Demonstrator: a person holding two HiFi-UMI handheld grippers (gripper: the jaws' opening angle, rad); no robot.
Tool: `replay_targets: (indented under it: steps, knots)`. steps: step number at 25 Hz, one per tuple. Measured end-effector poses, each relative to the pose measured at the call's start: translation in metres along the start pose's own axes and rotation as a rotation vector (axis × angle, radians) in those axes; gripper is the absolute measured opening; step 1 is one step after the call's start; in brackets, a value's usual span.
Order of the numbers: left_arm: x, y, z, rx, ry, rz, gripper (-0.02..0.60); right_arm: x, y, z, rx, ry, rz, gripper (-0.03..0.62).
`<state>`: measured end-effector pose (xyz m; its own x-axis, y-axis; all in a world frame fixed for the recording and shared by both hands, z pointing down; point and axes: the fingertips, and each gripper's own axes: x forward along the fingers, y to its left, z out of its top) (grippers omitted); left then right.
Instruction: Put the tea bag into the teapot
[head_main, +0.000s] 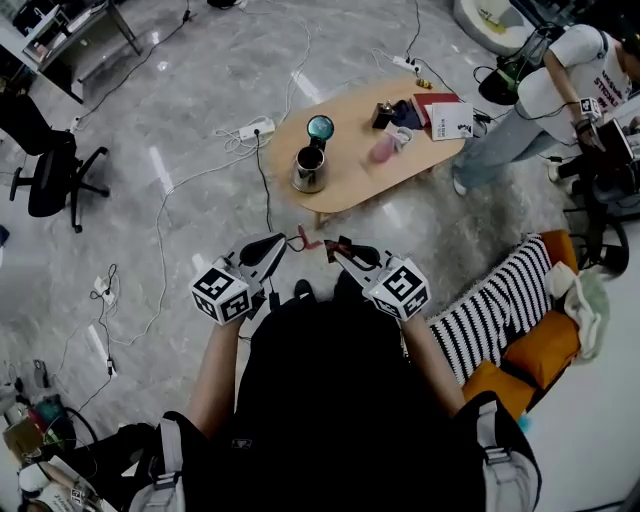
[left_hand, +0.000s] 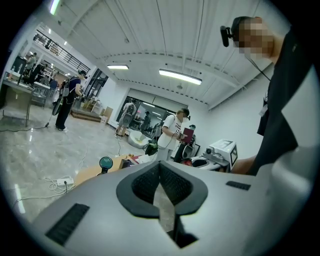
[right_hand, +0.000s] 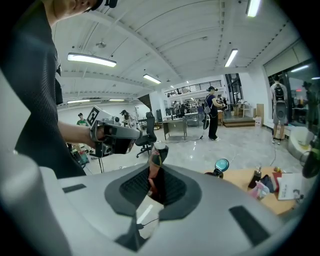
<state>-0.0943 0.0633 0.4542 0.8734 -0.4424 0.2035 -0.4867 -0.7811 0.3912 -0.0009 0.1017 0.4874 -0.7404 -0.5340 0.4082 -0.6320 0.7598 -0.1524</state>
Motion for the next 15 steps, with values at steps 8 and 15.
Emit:
replay_targets:
  steps: [8, 15]
  knots:
    - [0.009, 0.015, 0.010, -0.024, -0.040, 0.115, 0.009, 0.014, -0.029, 0.007, -0.027, 0.020, 0.106, 0.038]
    - [0.028, 0.017, 0.024, -0.042, -0.079, 0.212, 0.009, 0.018, -0.051, 0.022, -0.085, 0.034, 0.225, 0.038]
